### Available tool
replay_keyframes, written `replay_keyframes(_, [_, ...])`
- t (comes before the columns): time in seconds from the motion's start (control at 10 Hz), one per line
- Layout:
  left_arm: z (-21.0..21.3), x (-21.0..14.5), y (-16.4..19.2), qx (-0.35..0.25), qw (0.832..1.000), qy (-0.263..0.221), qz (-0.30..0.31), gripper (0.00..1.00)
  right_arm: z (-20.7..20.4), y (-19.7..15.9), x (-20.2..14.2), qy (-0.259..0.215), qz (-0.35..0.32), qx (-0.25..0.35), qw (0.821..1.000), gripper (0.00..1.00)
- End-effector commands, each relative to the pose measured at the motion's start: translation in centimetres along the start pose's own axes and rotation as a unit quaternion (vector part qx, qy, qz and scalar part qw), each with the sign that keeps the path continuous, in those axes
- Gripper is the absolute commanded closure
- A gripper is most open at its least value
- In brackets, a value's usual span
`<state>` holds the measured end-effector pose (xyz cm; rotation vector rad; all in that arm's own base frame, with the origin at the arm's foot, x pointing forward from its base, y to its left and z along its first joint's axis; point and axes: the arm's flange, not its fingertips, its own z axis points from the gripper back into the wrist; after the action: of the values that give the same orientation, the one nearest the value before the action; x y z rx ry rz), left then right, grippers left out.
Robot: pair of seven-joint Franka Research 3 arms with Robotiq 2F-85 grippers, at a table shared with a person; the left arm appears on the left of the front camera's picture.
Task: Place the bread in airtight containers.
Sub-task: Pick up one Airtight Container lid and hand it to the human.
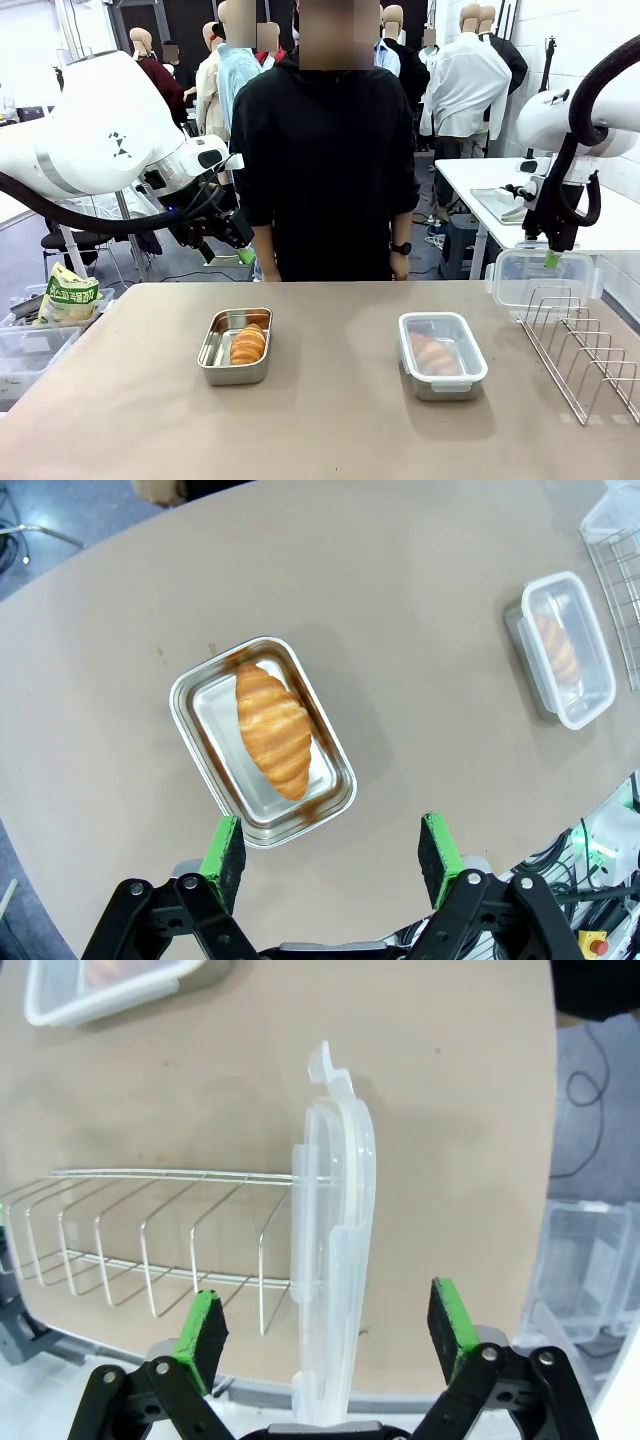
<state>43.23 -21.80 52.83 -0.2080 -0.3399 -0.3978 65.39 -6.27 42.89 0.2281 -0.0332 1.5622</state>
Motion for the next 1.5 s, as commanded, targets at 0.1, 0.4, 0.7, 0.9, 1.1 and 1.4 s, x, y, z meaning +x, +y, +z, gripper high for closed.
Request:
replay_keyframes(0.1, [0.1, -0.1, 0.1, 0.005, 1.0, 0.0, 0.002, 0.1, -0.4, 0.0, 0.1, 0.035, -0.02, 0.014, 0.999, 0.0])
replay_keyframes(0.4, [0.1, -0.1, 0.1, 0.005, 1.0, 0.0, 0.002, 0.1, -1.2, -0.1, -0.5, 0.045, -0.024, 0.02, 0.998, 0.21])
replay_keyframes(0.7, [0.1, -0.1, 0.1, 0.005, 1.0, 0.0, 0.002, 0.1, -1.4, -0.1, -0.7, 0.035, -0.02, 0.027, 0.999, 0.75])
replay_keyframes(0.9, [0.1, -0.1, 0.1, 0.005, 1.0, 0.0, 0.002, 0.1, -1.4, -0.1, -0.8, 0.036, -0.024, 0.031, 0.999, 1.0])
replay_keyframes(1.1, [0.1, -0.1, 0.1, 0.005, 1.0, 0.0, 0.002, 0.1, -1.3, 0.0, -1.0, 0.039, -0.025, 0.033, 0.998, 1.0])
replay_keyframes(1.4, [0.1, -0.1, 0.1, 0.005, 1.0, 0.0, 0.002, 0.1, -1.2, 0.2, -1.0, 0.037, -0.02, 0.047, 0.998, 1.0])
